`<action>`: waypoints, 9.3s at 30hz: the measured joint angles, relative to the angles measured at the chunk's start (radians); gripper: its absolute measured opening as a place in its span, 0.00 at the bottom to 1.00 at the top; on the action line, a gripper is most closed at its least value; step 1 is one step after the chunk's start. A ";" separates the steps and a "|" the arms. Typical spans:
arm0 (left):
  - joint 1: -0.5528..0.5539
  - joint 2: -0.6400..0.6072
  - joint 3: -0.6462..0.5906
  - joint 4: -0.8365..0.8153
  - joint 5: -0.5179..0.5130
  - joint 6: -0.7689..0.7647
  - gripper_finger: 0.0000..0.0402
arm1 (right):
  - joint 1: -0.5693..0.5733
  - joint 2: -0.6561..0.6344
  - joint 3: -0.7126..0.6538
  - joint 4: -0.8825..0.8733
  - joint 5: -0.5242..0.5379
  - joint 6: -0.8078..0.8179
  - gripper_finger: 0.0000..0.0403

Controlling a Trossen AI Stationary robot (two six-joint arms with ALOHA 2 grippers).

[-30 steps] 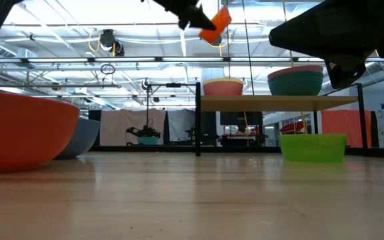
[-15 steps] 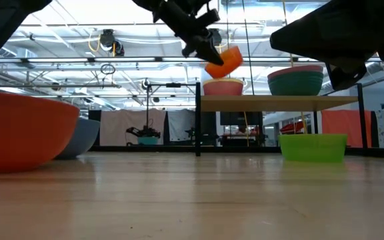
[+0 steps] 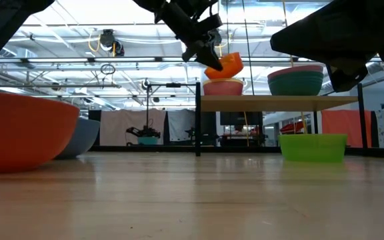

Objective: Place and stack bowls onto a shelf
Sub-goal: Stack the small orange bowl on top of the small yellow bowl on the shelf, then stack the large orange bowl on top of the large pink bowl on the shelf

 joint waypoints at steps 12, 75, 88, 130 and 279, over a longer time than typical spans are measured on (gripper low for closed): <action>0.031 0.017 0.000 -0.003 -0.001 -0.045 0.20 | 0.000 0.000 0.000 0.000 0.000 0.002 0.00; -0.949 -0.820 -1.324 0.675 -0.601 -1.062 0.23 | -0.327 0.000 0.434 -0.548 -0.483 -0.269 0.00; -1.182 -0.820 -1.322 0.457 -0.318 -1.400 0.23 | -0.350 0.000 0.444 -0.600 -0.605 -0.294 0.00; -1.212 -0.665 -1.255 0.201 -0.525 -0.861 0.02 | -0.385 -0.052 0.721 -1.140 -0.712 -0.402 0.00; -0.838 -0.334 -1.110 1.210 -0.557 -0.933 0.38 | -1.326 -0.687 0.654 -1.937 -0.580 -0.314 0.00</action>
